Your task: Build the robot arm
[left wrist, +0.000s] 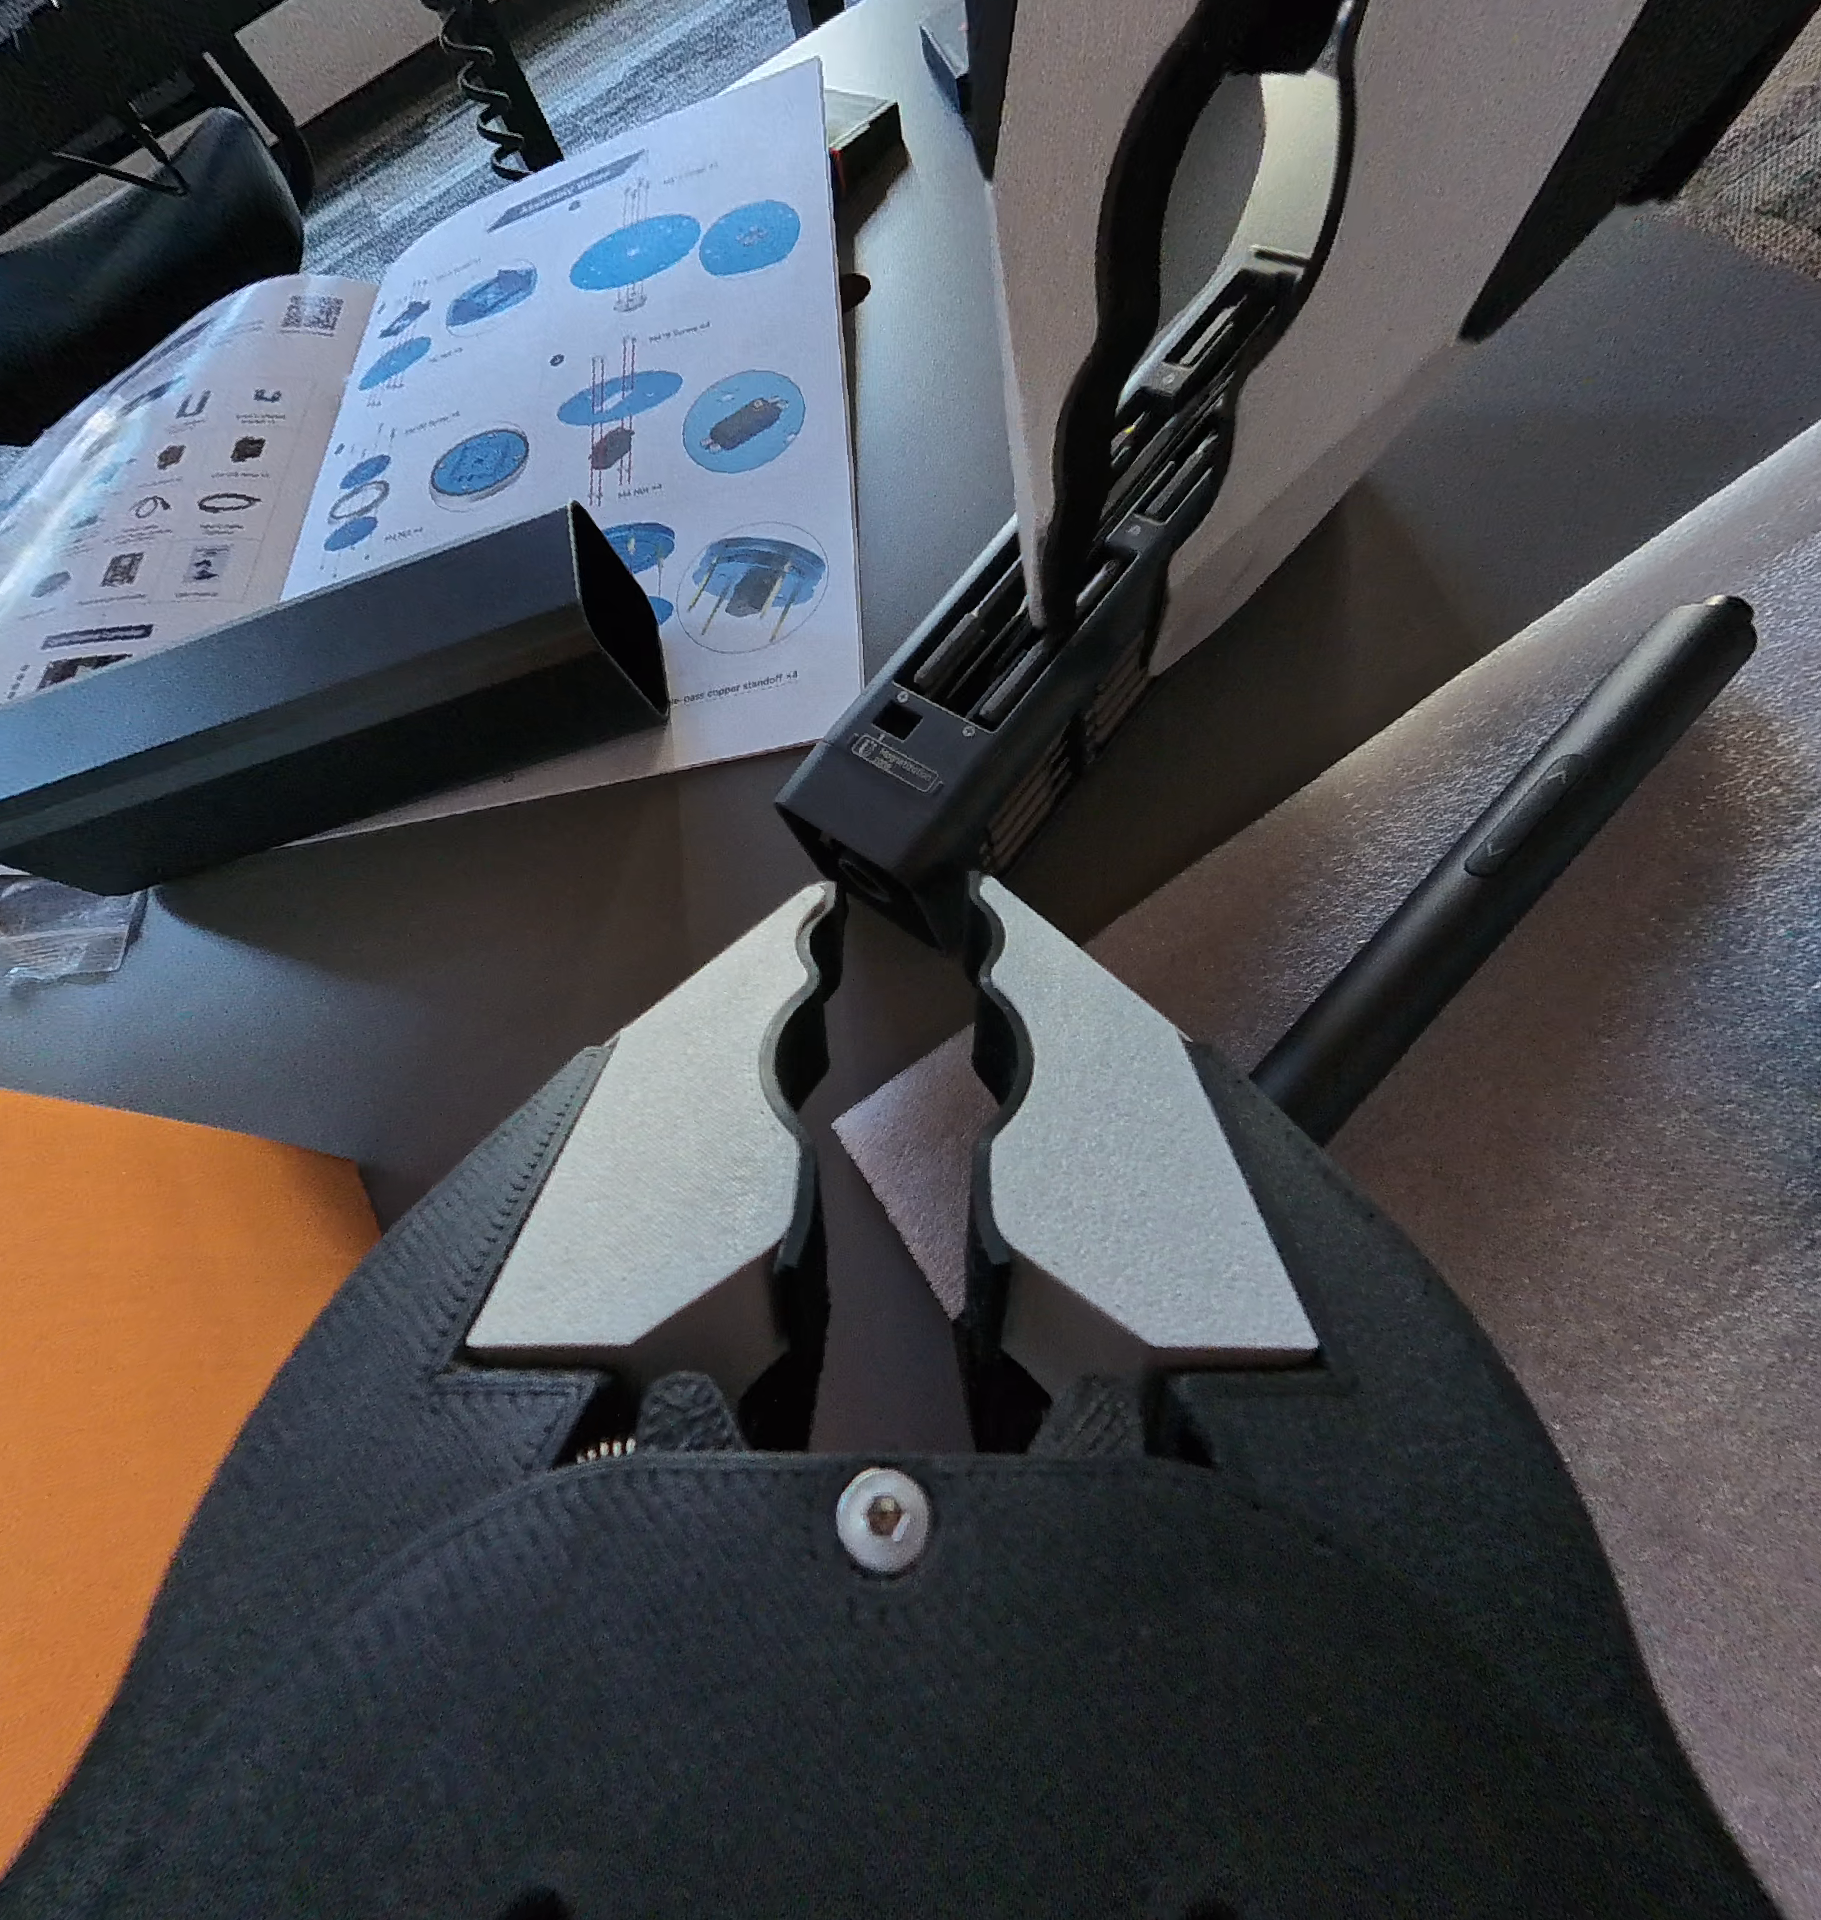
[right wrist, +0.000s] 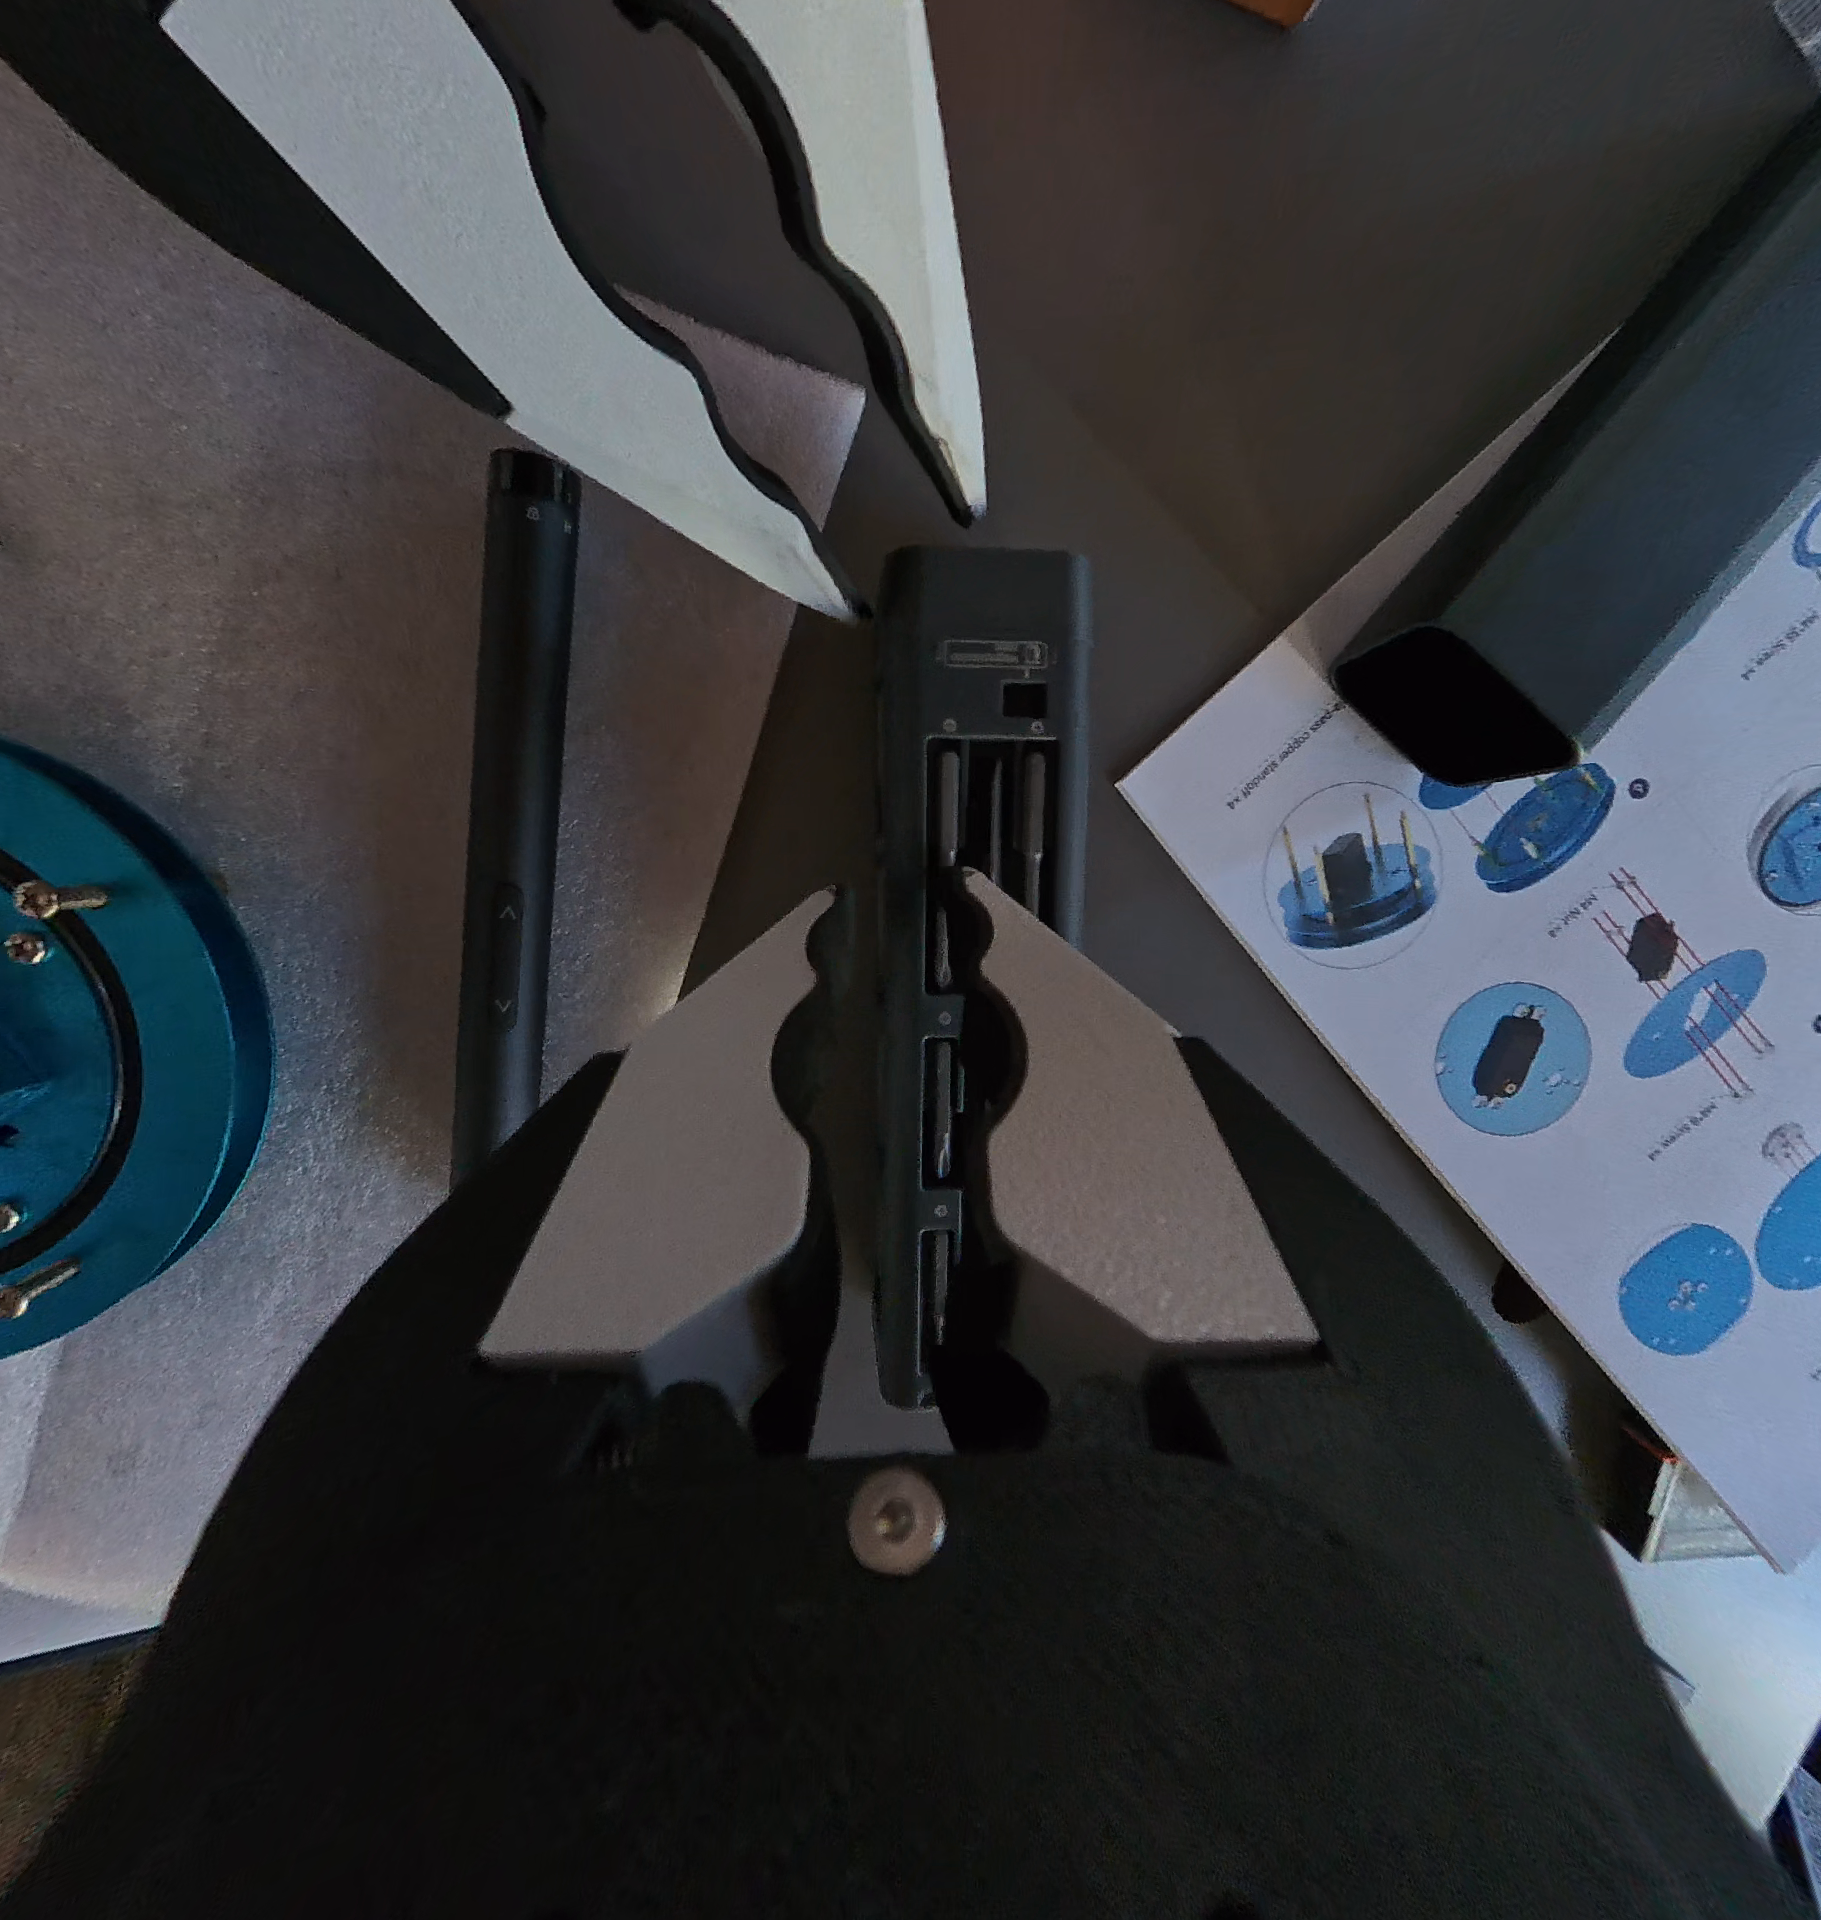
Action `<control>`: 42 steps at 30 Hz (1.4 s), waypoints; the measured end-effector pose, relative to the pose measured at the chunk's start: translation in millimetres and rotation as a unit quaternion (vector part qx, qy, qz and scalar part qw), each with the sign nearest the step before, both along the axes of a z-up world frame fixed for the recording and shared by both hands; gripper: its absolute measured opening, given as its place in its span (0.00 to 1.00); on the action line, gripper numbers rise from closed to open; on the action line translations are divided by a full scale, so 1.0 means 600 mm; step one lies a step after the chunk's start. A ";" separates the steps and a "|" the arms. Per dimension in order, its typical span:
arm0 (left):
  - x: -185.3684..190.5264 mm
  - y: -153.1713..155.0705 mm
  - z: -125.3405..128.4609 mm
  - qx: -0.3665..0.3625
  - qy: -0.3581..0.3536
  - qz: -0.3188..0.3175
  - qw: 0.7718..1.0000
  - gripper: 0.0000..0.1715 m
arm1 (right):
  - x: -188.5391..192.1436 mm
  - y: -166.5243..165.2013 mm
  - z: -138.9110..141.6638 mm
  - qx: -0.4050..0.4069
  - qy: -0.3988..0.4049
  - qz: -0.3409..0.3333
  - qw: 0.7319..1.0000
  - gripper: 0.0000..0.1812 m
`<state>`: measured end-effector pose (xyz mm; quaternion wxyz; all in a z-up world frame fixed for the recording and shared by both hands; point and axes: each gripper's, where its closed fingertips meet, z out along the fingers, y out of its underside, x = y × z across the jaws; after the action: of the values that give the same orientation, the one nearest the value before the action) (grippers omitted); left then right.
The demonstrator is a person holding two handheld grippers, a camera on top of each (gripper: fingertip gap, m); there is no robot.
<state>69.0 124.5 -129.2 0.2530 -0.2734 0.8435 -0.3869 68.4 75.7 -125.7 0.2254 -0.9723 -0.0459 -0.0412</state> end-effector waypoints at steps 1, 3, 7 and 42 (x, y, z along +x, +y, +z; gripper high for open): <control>0.000 0.000 -0.001 0.001 0.001 0.000 1.000 0.12 | 0.001 0.002 0.001 0.000 -0.007 0.001 1.000 0.09; 0.000 0.000 -0.002 0.003 0.000 -0.001 1.000 0.12 | 0.003 0.002 0.003 -0.001 -0.018 0.001 1.000 0.09; 0.000 0.000 -0.002 0.002 0.001 -0.001 1.000 0.12 | 0.003 0.004 0.002 0.002 -0.018 -0.002 1.000 0.09; 0.001 -0.014 0.010 -0.035 -0.006 -0.013 0.999 0.13 | 0.012 0.005 0.021 0.072 0.203 -0.040 0.976 0.00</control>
<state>69.9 115.8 -123.4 0.2432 -0.2689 0.8312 -0.4214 75.3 78.6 -113.3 0.2972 -0.9427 0.0430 0.1451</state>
